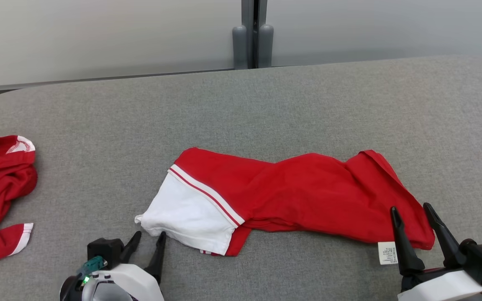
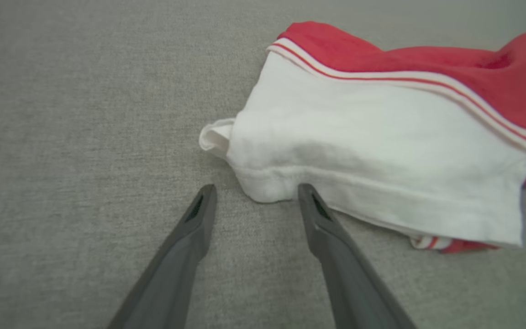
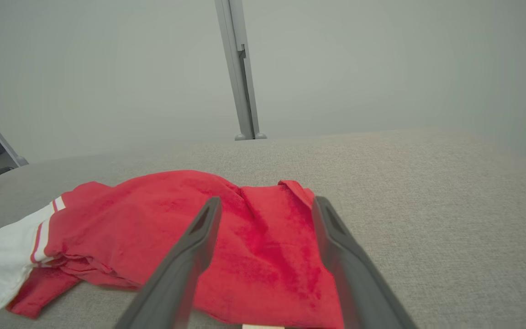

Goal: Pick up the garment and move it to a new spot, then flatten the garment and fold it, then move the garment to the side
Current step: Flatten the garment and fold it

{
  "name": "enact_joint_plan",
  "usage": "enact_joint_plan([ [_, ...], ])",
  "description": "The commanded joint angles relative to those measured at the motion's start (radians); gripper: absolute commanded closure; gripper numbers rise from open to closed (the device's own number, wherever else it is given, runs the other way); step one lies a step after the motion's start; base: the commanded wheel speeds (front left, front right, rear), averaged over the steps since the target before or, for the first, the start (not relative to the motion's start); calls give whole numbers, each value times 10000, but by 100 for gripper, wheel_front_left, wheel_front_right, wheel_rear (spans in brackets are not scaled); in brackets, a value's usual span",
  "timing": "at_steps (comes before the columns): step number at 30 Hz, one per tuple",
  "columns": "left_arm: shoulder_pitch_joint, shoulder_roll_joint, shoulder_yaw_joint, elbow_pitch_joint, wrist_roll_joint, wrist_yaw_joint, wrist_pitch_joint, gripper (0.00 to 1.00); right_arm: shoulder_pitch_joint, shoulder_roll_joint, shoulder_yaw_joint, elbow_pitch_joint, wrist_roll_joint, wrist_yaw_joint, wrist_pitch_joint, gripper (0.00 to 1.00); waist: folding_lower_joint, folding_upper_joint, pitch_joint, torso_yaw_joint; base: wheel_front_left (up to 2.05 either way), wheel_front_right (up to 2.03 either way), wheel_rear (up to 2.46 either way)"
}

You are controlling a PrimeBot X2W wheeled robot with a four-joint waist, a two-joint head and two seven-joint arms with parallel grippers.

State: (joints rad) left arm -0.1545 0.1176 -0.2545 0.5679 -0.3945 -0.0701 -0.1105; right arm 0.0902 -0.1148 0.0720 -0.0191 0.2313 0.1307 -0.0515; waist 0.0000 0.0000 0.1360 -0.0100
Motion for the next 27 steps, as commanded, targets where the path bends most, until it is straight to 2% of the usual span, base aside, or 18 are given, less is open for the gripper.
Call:
enact_joint_plan([
  [1, -275, 66, 23, 188, -44, -68, -109, 78, -122, 13, -52, 39, 40, 1, -44, 0, 0, 0, 127, -37, 0, 0, 0],
  [2, -346, 48, -2, 330, -61, -102, -146, 100, -97, 21, -82, 73, 30, 1, -57, 0, 0, 0, 158, -38, 0, 0, 0],
  [10, -587, 105, -66, 917, -159, -209, -565, 100, 586, 211, -196, 250, 0, 1, -77, 0, 0, 0, 259, -31, 0, 0, 0],
  [17, -445, 195, 64, 1045, -277, -131, -856, 100, 1412, 456, -530, 579, 152, 1, -49, 0, 0, 0, 319, -176, 0, 0, 0],
  [27, -722, 158, -82, 1091, -270, -112, -921, 100, 548, 301, -905, 1803, -89, 1, -243, 0, 0, 0, 451, -113, 0, 0, 0],
])
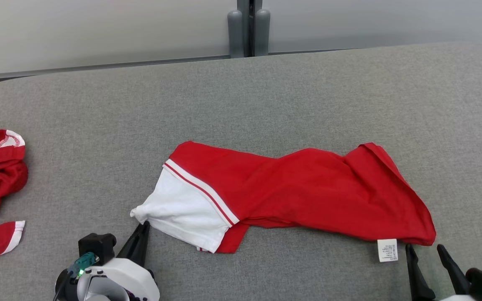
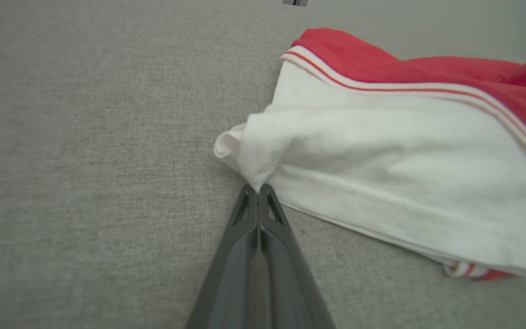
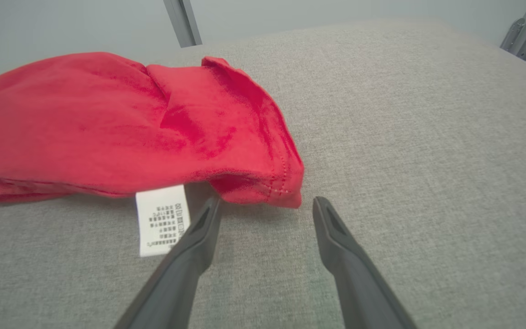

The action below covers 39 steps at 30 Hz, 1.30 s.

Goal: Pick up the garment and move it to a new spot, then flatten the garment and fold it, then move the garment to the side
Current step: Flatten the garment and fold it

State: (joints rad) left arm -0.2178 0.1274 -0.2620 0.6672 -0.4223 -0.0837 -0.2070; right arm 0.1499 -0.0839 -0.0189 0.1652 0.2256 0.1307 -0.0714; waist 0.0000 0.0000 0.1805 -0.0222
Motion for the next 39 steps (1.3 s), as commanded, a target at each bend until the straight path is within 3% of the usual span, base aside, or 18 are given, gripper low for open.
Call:
enact_joint_plan([
  [1, -128, 74, -11, 105, -3, 10, 21, 100, -186, -58, -3, 87, -87, 1, -62, 0, 0, 0, 33, 20, 0, 0, 0],
  [5, -281, 73, -76, 86, 5, -22, -54, 100, -683, -146, -55, 570, -55, 1, -162, 0, 0, 0, 159, 112, 0, 0, 0],
  [6, -319, 72, -85, 67, 8, -27, -73, 100, -782, -147, -35, 658, 6, 1, -204, 41, 0, 0, 180, 132, 0, 0, 0],
  [8, -398, 94, -62, -21, 27, 1, -182, 100, -910, -192, -40, 763, 79, 1, -331, 92, 0, 0, 221, 187, 0, 0, 0],
  [9, -425, 106, -48, -117, 51, 31, -243, 100, -957, -238, -44, 758, 106, 1, -430, 100, 0, 0, 238, 218, 0, 0, 0],
  [18, -167, 314, 539, -2554, -42, 349, -541, 100, -1342, -534, -321, -599, 93, 1, -840, 100, 0, 0, 128, 218, 0, 0, 0],
  [24, -251, 681, 772, -5150, 151, 639, -332, 100, -2259, -941, -532, -2197, -45, -1, -305, 100, 0, 0, -105, 61, 0, 0, 0],
  [32, -1514, 858, 967, -8065, 84, 881, 403, 100, -3468, -1393, -804, -3984, -9, -1, 535, 100, 0, 0, -434, 87, 0, 0, 0],
  [39, -2669, 1226, 1278, -8968, -136, 833, 1081, 100, -4099, -1401, -867, -4628, 243, -1, 977, 100, 0, 0, -598, 62, 0, 0, 0],
])
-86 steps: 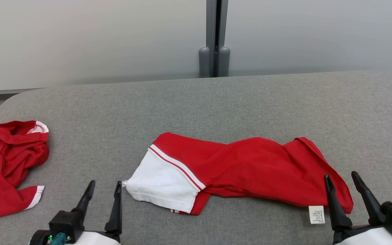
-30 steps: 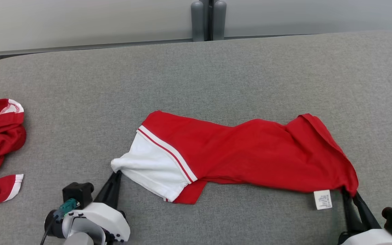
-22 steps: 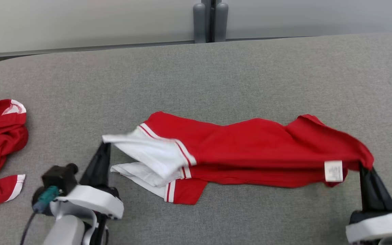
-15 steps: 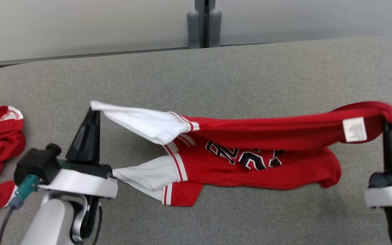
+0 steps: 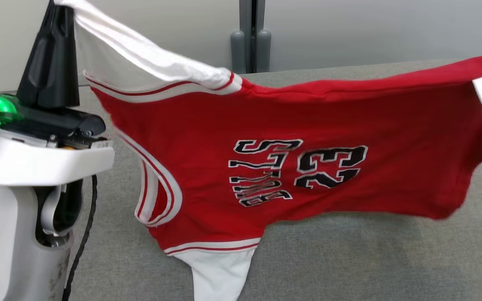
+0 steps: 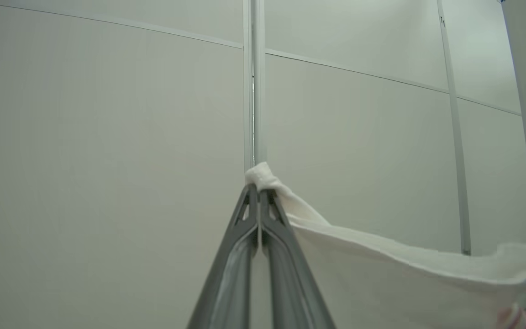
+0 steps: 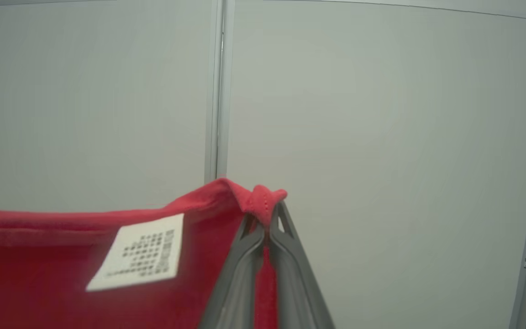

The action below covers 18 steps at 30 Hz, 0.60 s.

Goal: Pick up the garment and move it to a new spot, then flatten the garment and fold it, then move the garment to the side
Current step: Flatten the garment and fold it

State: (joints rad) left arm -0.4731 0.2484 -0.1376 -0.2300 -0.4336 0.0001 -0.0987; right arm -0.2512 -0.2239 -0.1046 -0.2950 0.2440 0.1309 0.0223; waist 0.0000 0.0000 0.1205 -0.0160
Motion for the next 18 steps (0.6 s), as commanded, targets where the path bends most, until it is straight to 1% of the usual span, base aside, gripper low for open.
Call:
enact_joint_plan([
  [1, -246, 72, 7, 63, -42, -48, 95, 100, -155, 7, -9, -19, 71, -3, 87, 100, 0, 0, 7, 3, 0, 0, 0],
  [6, -906, 9, -92, 582, -288, -178, 327, 100, -526, 41, 112, 227, 293, -1, 163, 100, 0, 0, 213, 15, 0, 0, 0],
  [9, -1557, -36, -130, 1069, -344, -279, 339, 100, -1116, -43, 259, 555, 441, -1, 190, 100, 0, 0, 513, 28, 0, 0, 0],
  [11, -2136, -38, -173, 1511, -273, -359, 354, 100, -1695, -133, 329, 902, 539, -1, 215, 100, 0, 0, 761, 34, 0, 0, 0],
  [15, -3544, -224, -327, 2537, -239, -484, 263, 100, -3202, -309, 593, 1689, 729, -1, 228, 100, 0, 0, 1298, 42, 0, 0, 0],
  [18, -4884, -332, -413, 3468, -156, -619, 112, 100, -4667, -483, 907, 2502, 856, -1, 244, 100, 0, 0, 1780, 35, 0, 0, 0],
])
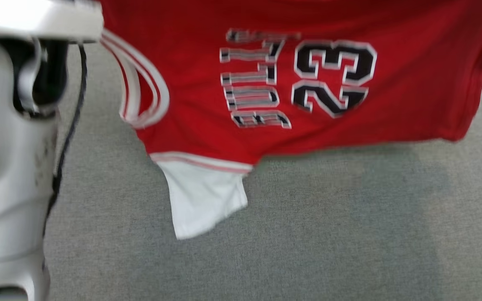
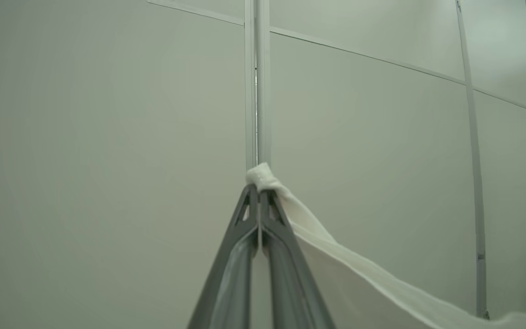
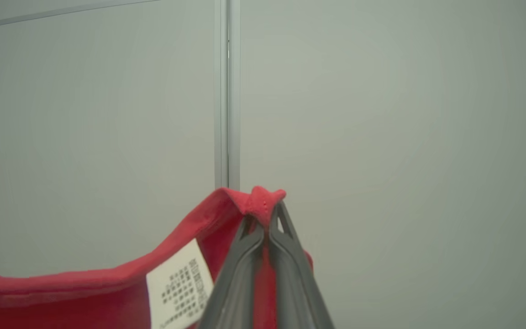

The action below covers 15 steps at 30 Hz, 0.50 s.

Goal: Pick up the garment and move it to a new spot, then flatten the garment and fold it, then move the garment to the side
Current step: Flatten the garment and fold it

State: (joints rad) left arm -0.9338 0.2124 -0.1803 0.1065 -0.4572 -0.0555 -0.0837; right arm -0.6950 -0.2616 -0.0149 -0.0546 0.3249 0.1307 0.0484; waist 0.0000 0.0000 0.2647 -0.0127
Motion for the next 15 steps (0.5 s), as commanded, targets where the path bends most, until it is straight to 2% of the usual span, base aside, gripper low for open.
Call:
enact_joint_plan([
  [1, -697, -16, -18, 509, 127, -100, -153, 100, -724, -112, 192, 426, 113, 1, -73, 100, 0, 0, 441, -1, 0, 0, 0],
  [6, -2972, -122, -87, 2554, 362, -241, -693, 100, -3419, -83, 894, 2498, 266, 1, -425, 100, 0, 0, 811, -68, 0, 0, 0],
  [9, -4015, -152, -97, 3980, 439, -282, -962, 100, -4795, 168, 1412, 4014, 338, 1, -909, 100, 0, 0, 834, -136, 0, 0, 0],
  [15, -5184, -199, -120, 6852, 385, -390, -1245, 100, -6387, 911, 2438, 7105, 413, 1, -1866, 100, 0, 0, 791, -287, 0, 0, 0],
])
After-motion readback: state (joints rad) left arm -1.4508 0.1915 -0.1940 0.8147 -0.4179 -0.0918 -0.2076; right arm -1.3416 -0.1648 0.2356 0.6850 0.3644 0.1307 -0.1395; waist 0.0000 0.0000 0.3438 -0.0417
